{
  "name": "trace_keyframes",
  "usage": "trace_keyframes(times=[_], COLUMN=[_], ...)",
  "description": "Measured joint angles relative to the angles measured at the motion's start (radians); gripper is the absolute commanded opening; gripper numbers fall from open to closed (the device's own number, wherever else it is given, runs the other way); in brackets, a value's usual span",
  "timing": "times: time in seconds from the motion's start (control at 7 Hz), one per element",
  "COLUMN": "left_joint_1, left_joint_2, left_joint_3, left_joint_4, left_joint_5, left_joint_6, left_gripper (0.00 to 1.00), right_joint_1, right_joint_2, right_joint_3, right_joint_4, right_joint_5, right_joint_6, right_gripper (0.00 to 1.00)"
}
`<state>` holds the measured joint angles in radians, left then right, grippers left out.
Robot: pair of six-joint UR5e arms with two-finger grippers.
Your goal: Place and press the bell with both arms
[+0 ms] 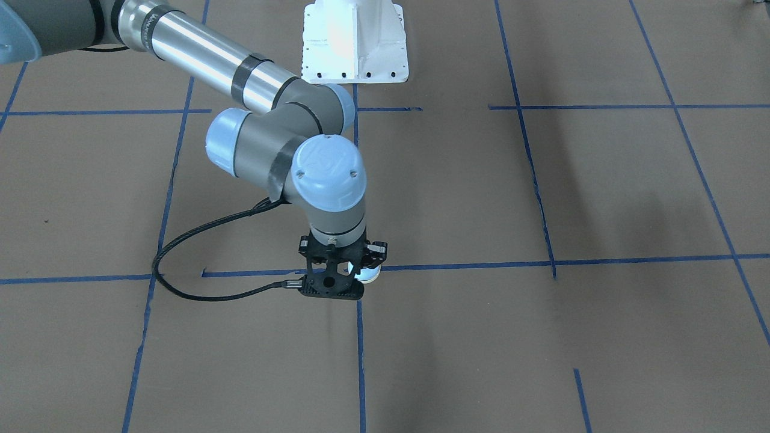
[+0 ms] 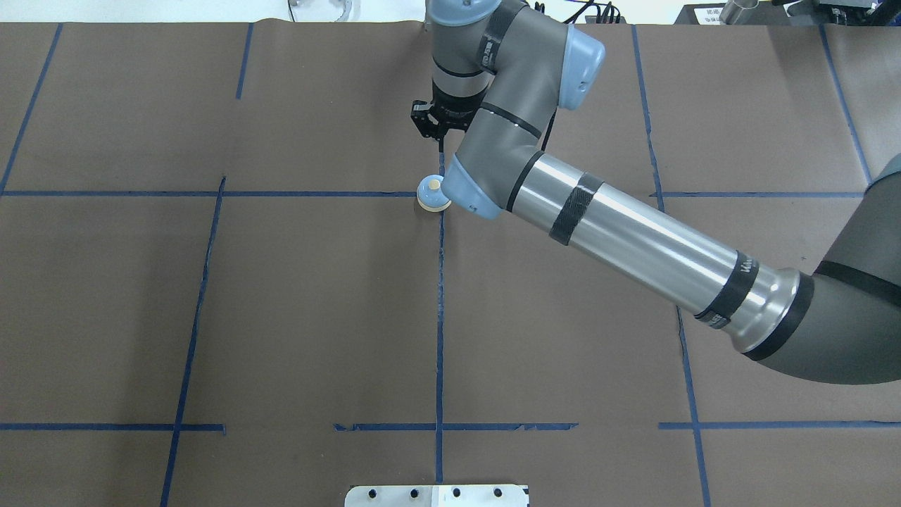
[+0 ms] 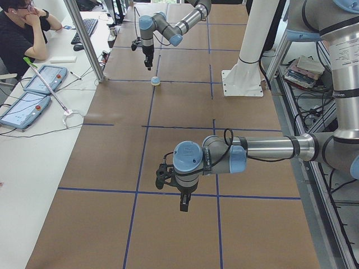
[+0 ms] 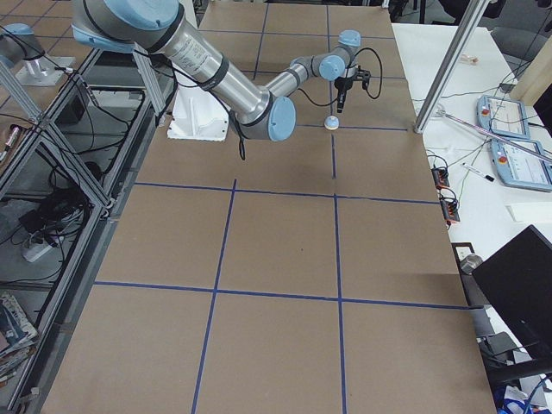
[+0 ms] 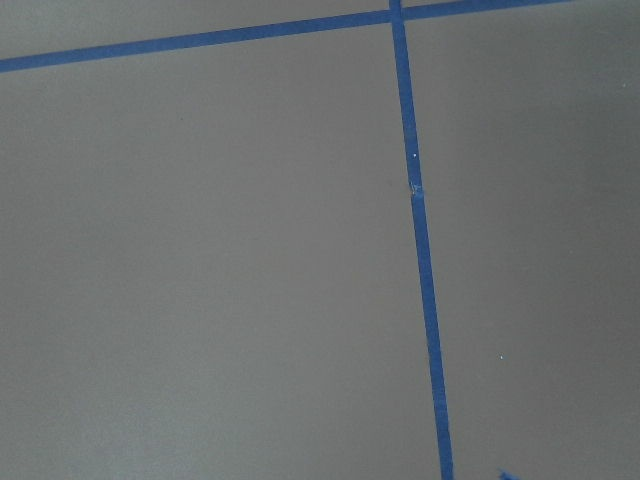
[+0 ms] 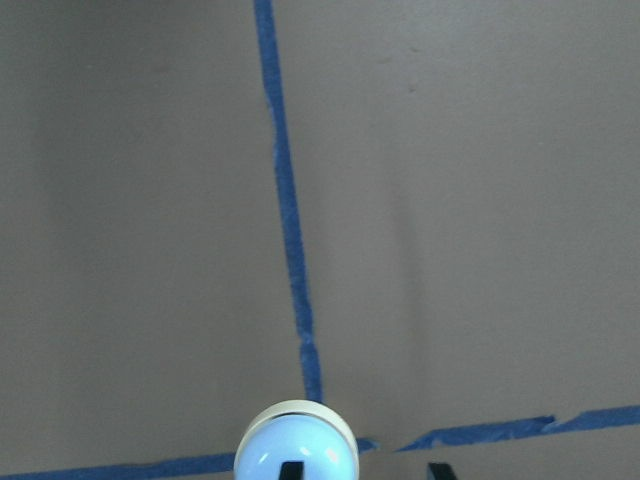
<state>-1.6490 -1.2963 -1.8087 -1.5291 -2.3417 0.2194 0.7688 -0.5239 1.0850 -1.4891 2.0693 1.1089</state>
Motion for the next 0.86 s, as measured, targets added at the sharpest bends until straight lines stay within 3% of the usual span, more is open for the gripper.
trace_keyframes(times=[0.43,0.86], left_joint_1=[0.001,0.007], left_joint_2=[-0.001,-0.003], left_joint_3=[0.002,-0.008], left_joint_4=[0.001,0.000], left_joint_5=[0.004,0.006], left_joint_6=[0.000,-0.005], left_gripper=[1.00,1.00], right_joint_1=[0.154,0.301], right_joint_2=[-0.311,-0.630], right_joint_3=[0.313,0.567], right_joint_4=[-0.155,-0.184], right_joint_5=[0.069,0.137], right_joint_6=[-0.374,-0.701], right_gripper=[1.00,1.00])
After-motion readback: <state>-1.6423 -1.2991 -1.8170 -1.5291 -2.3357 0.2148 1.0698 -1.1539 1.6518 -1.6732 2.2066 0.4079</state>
